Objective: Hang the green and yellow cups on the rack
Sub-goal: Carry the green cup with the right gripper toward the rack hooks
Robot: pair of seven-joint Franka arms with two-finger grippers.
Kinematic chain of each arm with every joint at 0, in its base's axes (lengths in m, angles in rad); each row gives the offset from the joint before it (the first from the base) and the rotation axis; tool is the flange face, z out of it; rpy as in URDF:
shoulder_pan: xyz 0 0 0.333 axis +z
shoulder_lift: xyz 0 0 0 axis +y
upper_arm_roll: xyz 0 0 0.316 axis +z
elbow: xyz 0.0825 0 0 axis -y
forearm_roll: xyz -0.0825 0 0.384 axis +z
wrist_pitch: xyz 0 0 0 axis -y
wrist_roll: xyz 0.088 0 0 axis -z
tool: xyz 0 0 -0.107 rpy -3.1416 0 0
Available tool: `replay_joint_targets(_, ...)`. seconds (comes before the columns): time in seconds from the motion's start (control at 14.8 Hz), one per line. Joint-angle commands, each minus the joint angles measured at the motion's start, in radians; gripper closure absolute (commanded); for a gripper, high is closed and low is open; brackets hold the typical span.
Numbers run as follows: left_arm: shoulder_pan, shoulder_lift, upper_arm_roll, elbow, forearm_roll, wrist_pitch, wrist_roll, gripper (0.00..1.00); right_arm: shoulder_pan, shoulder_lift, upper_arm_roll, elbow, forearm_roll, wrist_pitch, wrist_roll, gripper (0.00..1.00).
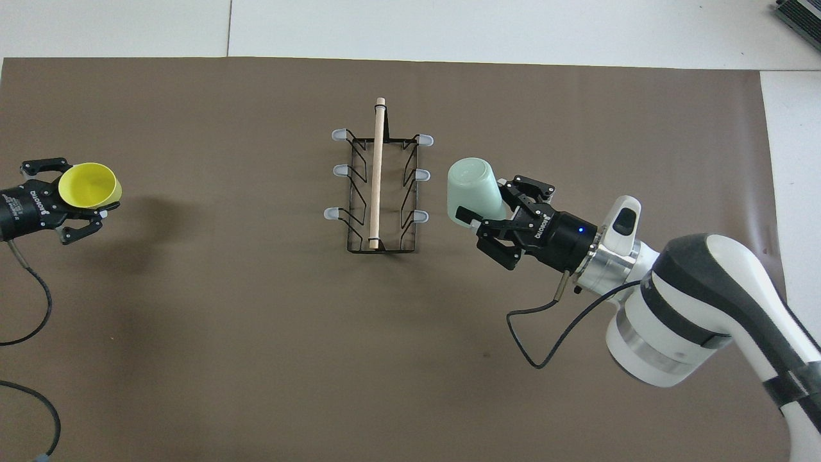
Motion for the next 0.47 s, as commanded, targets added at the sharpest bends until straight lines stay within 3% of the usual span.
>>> replay_joint_targets(0.0, -0.001, -0.027, -0.001, 0.014, 0.097, -0.001, -0.012, 1.00, -0.001, 0.037, 0.000, -0.002, 0.082, -0.032, -0.080, 1.00)
replay_joint_targets(0.41, -0.002, -0.039, -0.001, 0.065, 0.226, -0.004, -0.015, 1.00, 0.056, 0.076, 0.000, -0.002, 0.152, -0.028, -0.160, 1.00)
